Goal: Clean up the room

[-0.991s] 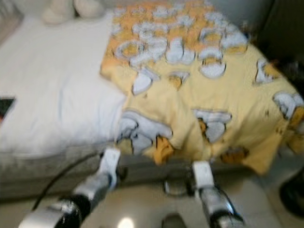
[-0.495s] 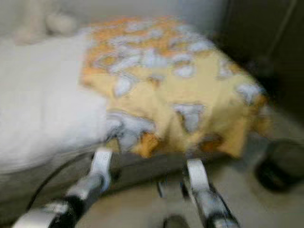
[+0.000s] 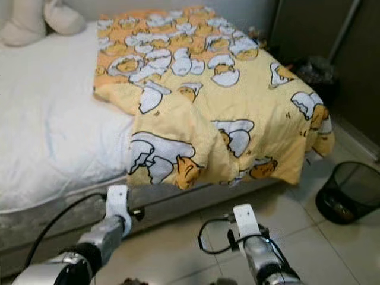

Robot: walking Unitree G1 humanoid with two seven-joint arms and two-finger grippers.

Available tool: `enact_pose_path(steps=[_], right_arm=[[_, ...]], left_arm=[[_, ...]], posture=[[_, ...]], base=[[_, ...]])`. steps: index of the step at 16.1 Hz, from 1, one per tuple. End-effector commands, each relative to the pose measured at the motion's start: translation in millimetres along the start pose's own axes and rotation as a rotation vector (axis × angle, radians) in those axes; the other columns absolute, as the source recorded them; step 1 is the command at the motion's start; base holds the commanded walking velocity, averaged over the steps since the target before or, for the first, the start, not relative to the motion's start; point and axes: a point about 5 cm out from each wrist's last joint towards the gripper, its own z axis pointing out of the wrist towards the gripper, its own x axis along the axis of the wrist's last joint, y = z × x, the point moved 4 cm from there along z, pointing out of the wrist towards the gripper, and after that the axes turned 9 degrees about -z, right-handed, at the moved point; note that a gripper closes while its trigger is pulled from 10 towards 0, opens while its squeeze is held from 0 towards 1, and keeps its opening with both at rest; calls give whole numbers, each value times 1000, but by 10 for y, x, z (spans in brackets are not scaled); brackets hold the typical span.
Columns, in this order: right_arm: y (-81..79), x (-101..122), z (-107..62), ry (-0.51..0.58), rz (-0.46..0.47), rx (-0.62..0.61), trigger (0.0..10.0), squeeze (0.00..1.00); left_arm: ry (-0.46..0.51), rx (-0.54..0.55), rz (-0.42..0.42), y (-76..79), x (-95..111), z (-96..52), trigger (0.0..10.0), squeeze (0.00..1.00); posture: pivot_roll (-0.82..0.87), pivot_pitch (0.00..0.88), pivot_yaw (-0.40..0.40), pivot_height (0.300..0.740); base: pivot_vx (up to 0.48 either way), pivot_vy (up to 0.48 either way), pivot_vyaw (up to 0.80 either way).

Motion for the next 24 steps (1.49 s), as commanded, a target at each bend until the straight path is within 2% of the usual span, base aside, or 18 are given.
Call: enact_pose_path(steps=[1,4,6,7,8,9,10,12,15,16,18,21,24], right_arm=[[-13,64,2,31,-6,3,10000,0],[-28,75,2,38,-13,7,10000,0],[-5,272,-3,140,-5,-16,10000,0],[35,359,-14,188,6,-46,10000,0],[166,748,-141,428,48,-141,10000,0],[248,889,-256,537,65,-200,10000,0],[323,978,-478,654,75,-272,10000,0],[418,891,-672,691,137,-363,10000,0],[548,973,-874,789,153,-438,10000,0],[654,1184,-1145,907,142,-465,10000,0],[643,1246,-1222,915,135,-453,10000,0],[601,1203,-1116,858,131,-453,10000,0],[564,1215,-1085,834,125,-433,10000,0]], left_arm=[[53,-1,22,-8,134,6,10000,0],[81,-12,61,15,196,7,10000,0],[148,-110,148,208,321,-7,10000,0],[171,-134,143,252,360,-15,10000,0],[356,-248,104,416,675,-110,10000,0],[462,-310,84,485,825,-200,10000,0],[622,-390,107,589,1004,-424,10000,0],[741,-441,82,674,1135,-674,10000,0],[838,-458,59,742,1331,-848,10000,0],[891,-491,48,748,1433,-997,10000,0],[855,-489,58,714,1406,-987,10000,0],[829,-497,56,740,1429,-954,10000,0],[797,-483,26,724,1429,-914,10000,0]], posture=[[-238,0,66,719],[-237,0,66,719],[-236,0,67,719],[-237,0,68,719],[-232,0,73,719],[-226,0,73,719],[-219,0,70,719],[-203,0,65,719],[-198,0,61,719],[-200,0,58,719],[-208,0,58,719],[-211,0,65,719],[-213,0,66,719]], base=[[0,461,0],[0,464,0],[302,187,0],[0,0,0],[0,0,0],[0,0,0],[0,0,0],[0,0,0],[0,0,0],[0,0,0],[240,0,0],[480,0,0],[480,0,0]])
